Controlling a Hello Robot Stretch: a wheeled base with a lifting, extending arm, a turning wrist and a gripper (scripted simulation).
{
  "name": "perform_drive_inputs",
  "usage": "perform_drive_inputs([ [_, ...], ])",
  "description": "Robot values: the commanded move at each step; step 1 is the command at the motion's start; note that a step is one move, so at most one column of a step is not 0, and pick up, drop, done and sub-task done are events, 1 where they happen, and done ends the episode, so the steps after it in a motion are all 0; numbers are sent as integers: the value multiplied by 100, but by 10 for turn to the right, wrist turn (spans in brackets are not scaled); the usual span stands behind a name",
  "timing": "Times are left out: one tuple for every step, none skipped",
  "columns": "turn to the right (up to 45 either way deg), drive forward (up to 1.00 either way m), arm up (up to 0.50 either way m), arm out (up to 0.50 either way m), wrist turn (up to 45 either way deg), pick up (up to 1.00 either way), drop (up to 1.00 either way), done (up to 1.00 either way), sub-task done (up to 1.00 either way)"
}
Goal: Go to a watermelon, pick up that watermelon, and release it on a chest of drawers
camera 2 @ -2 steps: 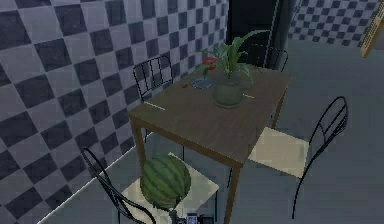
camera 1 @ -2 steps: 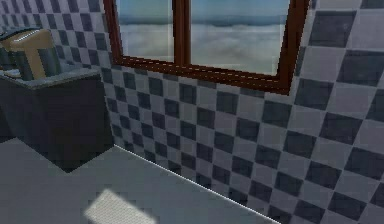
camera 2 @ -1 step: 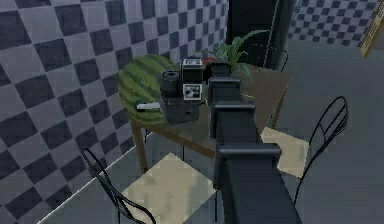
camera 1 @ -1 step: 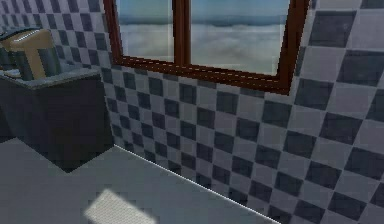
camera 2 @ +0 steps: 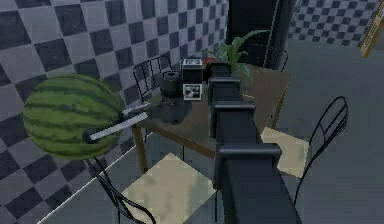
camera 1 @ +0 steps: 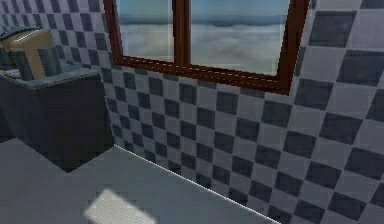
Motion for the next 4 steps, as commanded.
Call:
perform_drive_inputs([
  [0,0,0,0,-450,0,0,0,0],
  [0,0,0,0,-180,0,0,0,0],
  [0,0,0,-22,0,0,0,0,0],
  [-450,0,0,0,0,0,0,0,0],
])
